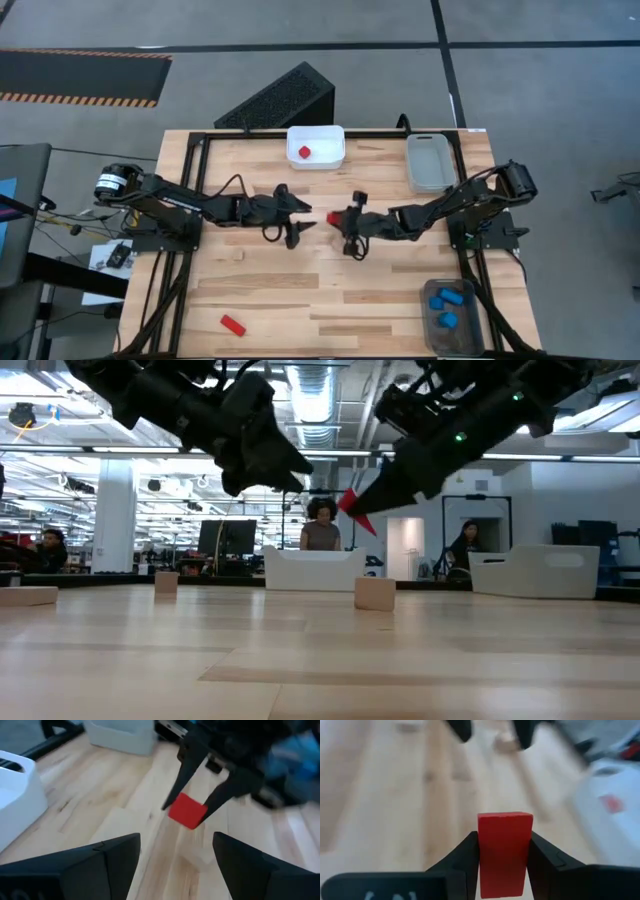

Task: Sort & place blocks by color
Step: Put the top red block into the white bin

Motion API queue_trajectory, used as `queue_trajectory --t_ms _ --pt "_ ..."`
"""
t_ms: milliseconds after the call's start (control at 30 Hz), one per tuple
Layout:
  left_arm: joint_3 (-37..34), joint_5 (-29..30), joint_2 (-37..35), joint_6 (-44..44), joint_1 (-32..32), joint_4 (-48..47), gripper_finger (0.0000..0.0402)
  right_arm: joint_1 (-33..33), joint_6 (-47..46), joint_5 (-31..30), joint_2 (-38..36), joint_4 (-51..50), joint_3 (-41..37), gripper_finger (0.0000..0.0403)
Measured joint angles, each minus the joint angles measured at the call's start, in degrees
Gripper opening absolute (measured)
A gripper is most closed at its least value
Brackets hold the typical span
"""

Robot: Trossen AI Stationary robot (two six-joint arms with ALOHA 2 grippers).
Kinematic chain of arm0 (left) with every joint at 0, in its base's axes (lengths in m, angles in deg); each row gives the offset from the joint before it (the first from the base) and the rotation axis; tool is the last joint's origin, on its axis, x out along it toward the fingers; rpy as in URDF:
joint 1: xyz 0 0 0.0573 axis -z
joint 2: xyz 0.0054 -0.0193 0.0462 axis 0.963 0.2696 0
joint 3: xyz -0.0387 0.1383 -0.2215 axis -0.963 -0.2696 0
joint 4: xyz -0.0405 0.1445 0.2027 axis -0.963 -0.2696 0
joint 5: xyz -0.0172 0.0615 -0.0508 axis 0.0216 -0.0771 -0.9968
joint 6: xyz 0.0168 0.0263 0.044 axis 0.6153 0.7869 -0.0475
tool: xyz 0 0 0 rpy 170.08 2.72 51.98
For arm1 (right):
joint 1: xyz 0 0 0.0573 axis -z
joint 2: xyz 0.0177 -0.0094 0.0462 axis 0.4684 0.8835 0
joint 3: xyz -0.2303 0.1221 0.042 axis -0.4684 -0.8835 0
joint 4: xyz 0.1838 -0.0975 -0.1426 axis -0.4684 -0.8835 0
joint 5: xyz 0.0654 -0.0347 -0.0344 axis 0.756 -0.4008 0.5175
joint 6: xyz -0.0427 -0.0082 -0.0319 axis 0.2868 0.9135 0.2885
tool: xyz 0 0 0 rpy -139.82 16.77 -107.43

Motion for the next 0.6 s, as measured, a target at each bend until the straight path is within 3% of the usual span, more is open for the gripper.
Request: queue_trajectory --t_ms 200,433,600 --pt "0.0 3.0 0.0 -3.8 -0.1 6.0 0.024 0.1 2.8 -7.7 0.0 5.0 0.0 0.0143" --pt "0.0 3.3 0.0 -9.4 -2.7 10.7 0.024 0.1 10.6 -10.1 -0.1 9.2 0.0 0.0139" --pt "0.3 -3.1 0.0 -12.4 -5.1 11.7 0.024 0.1 13.1 -8.8 -0.1 10.7 0.0 0.0147"
